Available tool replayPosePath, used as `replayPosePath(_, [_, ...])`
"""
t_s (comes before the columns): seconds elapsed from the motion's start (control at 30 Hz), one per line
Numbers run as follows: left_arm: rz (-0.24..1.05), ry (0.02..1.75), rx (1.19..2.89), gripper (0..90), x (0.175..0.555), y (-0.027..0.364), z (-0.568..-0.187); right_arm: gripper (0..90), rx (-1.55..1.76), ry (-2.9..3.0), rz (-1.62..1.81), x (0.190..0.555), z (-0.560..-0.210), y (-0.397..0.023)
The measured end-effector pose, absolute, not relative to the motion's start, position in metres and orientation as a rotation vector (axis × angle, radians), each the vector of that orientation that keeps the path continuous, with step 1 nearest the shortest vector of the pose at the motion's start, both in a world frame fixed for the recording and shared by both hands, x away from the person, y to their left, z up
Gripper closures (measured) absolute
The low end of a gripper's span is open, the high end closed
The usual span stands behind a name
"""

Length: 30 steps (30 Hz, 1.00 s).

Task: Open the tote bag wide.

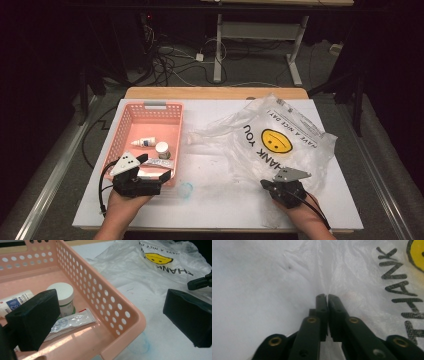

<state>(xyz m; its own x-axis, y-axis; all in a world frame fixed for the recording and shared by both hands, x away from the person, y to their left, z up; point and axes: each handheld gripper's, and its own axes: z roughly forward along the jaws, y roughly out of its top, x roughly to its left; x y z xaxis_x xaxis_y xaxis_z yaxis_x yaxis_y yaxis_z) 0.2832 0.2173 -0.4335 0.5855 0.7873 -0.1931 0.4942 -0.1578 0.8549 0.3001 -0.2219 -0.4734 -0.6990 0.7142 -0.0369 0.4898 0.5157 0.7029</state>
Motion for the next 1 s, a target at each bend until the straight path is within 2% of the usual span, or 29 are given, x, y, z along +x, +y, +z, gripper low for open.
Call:
replayPosePath(0.07, [0.376,1.043,1.808,0.5,0.283,0.218,-0.432,90.0,1.002,2.425,1.025,0.302,-0.469,-0.214])
replayPosePath(0.1, [0.392,1.041,1.805,0.6,0.282,0.218,-0.431,85.1,1.005,2.42,1.046,0.303,-0.467,-0.211])
replayPosePath(0.13, [0.408,1.041,1.804,0.6,0.281,0.217,-0.43,85.1,1.005,2.42,1.046,0.303,-0.467,-0.211])
replayPosePath(0.17, [0.446,1.048,1.802,0.5,0.28,0.218,-0.429,73.2,0.991,2.422,1.097,0.302,-0.459,-0.206])
replayPosePath(0.37, [0.417,1.065,1.825,0.5,0.282,0.219,-0.43,53.1,0.9,2.382,1.219,0.312,-0.433,-0.192])
replayPosePath(0.43, [0.416,1.055,1.821,0.8,0.282,0.221,-0.43,47.6,0.897,2.4,1.19,0.326,-0.434,-0.184])
replayPosePath(0.47, [0.416,1.055,1.821,0.8,0.282,0.221,-0.43,47.6,0.897,2.4,1.19,0.326,-0.434,-0.184])
replayPosePath(0.57, [0.419,1.064,1.812,0.8,0.282,0.223,-0.428,31.3,0.925,2.481,1.113,0.354,-0.451,-0.176])
replayPosePath(0.6, [0.414,1.069,1.808,0.8,0.283,0.225,-0.428,31.3,0.925,2.481,1.113,0.354,-0.451,-0.176])
replayPosePath(0.63, [0.411,1.074,1.807,0.8,0.282,0.226,-0.429,26.4,0.95,2.516,1.085,0.36,-0.463,-0.177])
replayPosePath(0.67, [0.407,1.078,1.804,0.8,0.282,0.227,-0.43,25.2,0.948,2.519,1.057,0.359,-0.468,-0.176])
replayPosePath(0.73, [0.4,1.086,1.803,0.9,0.283,0.229,-0.431,26.4,0.925,2.53,0.985,0.357,-0.475,-0.174])
replayPosePath(0.87, [0.405,1.105,1.793,0.9,0.284,0.231,-0.433,49.7,0.953,2.517,0.976,0.358,-0.48,-0.176])
replayPosePath(0.9, [0.404,1.107,1.792,0.9,0.283,0.231,-0.434,49.7,0.953,2.517,0.976,0.358,-0.48,-0.176])
replayPosePath(0.93, [0.403,1.105,1.789,0.9,0.283,0.231,-0.434,56.8,0.978,2.51,1.009,0.36,-0.48,-0.18])
replayPosePath(1.0, [0.407,1.1,1.787,0.9,0.283,0.232,-0.433,59.5,0.982,2.499,1.011,0.362,-0.479,-0.181])
